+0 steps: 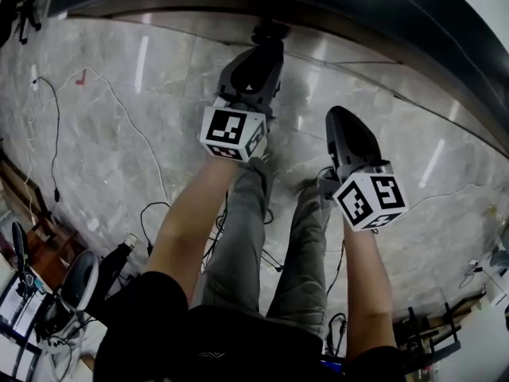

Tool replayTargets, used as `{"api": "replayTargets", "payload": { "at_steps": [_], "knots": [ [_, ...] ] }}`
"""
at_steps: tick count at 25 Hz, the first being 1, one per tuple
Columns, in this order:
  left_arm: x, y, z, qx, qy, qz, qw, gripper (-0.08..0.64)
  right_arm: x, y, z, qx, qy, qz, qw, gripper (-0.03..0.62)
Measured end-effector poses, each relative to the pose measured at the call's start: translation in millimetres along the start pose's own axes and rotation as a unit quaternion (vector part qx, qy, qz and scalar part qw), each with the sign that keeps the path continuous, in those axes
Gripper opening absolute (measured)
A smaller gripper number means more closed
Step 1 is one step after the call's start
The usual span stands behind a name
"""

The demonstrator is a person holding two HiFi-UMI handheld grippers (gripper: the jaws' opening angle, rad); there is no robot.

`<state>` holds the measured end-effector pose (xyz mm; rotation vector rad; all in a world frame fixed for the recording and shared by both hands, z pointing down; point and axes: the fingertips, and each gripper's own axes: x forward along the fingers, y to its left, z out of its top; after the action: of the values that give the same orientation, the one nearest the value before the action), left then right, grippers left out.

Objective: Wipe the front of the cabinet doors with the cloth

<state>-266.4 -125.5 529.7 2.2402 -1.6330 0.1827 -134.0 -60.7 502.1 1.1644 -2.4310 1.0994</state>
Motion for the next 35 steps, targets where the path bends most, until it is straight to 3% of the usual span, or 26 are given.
{"api": "replayTargets", "payload": {
  "at_steps": [19, 26, 35],
  "knots": [
    [42, -132, -22, 0.046, 0.05, -0.095, 0.9931, 0.13, -89, -82, 12, 0.041, -0.046, -0.051, 0.997, 0.041],
    [24, -135, -17, 0.041, 0.053, -0.062, 0.9958, 0.13, -116, -95, 13, 0.047, -0.055, -0.06, 0.996, 0.041],
    [-14, -161, 25, 0.018, 0.027, -0.029, 0.999, 0.13, -163, -91, 25, 0.043, -0.063, -0.053, 0.996, 0.041]
  ]
}}
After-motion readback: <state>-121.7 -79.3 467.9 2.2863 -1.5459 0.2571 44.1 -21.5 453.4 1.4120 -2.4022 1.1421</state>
